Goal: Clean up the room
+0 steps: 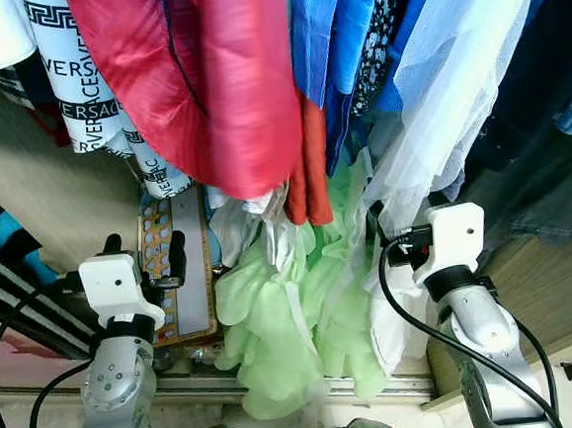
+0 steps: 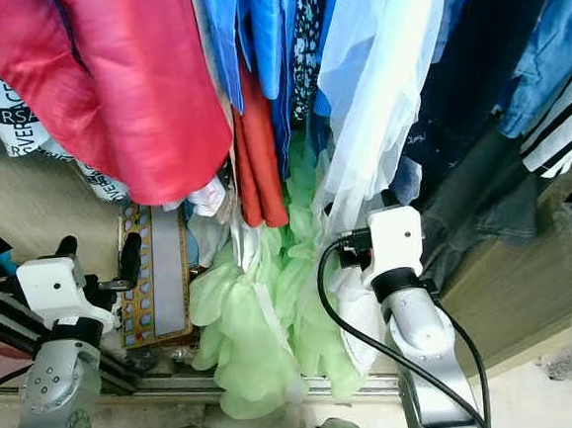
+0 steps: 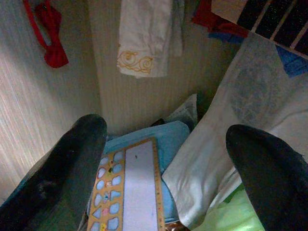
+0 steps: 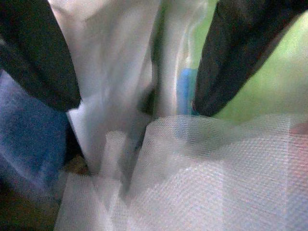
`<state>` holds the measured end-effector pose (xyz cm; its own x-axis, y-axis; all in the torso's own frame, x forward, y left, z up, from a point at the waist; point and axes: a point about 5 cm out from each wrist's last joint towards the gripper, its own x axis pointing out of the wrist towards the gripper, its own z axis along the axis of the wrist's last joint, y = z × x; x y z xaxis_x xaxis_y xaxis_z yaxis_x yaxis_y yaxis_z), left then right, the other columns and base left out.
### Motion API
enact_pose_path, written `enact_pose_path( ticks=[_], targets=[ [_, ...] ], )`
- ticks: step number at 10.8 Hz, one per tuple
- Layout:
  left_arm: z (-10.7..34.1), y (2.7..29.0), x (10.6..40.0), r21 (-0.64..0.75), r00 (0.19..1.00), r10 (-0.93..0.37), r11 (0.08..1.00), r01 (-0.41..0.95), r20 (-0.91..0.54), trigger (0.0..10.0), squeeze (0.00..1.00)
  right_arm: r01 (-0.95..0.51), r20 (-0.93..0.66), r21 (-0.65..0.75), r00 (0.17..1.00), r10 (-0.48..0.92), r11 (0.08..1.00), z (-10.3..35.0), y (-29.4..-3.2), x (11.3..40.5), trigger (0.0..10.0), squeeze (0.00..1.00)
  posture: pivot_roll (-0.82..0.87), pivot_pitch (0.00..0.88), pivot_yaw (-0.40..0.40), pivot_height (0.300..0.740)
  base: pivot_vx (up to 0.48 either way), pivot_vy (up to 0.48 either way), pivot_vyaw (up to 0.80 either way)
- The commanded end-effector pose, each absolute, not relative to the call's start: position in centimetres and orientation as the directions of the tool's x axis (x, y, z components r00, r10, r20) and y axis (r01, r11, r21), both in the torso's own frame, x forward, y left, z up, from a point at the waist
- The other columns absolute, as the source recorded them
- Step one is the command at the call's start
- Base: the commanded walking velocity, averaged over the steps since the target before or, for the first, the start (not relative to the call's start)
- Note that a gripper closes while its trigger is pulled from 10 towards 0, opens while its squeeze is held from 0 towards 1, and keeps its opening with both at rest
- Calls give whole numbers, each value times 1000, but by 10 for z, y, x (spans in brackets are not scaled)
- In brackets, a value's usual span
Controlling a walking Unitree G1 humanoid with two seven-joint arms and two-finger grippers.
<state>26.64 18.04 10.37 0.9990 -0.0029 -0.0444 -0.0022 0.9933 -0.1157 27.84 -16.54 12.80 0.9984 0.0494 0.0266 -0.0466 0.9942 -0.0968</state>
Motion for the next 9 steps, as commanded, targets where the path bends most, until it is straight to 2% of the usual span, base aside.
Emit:
enact_pose_path(
  ticks=[1,3,9],
  targets=[
    [121,175,289,-168,997,-69,984,60,-46,10000,0,65,9,-65,998,-65,996,134,-179,293,10000,0,-23,36,26,740,0,0,0],
    [112,171,281,-154,996,-81,985,74,-43,10000,0,93,17,-52,996,-92,994,126,-180,284,10000,0,-15,34,19,740,0,0,0],
    [101,183,274,-159,995,-40,987,26,-91,10000,0,62,-4,-57,998,-62,996,120,-172,279,10000,0,-8,25,10,740,0,0,0]
  ],
)
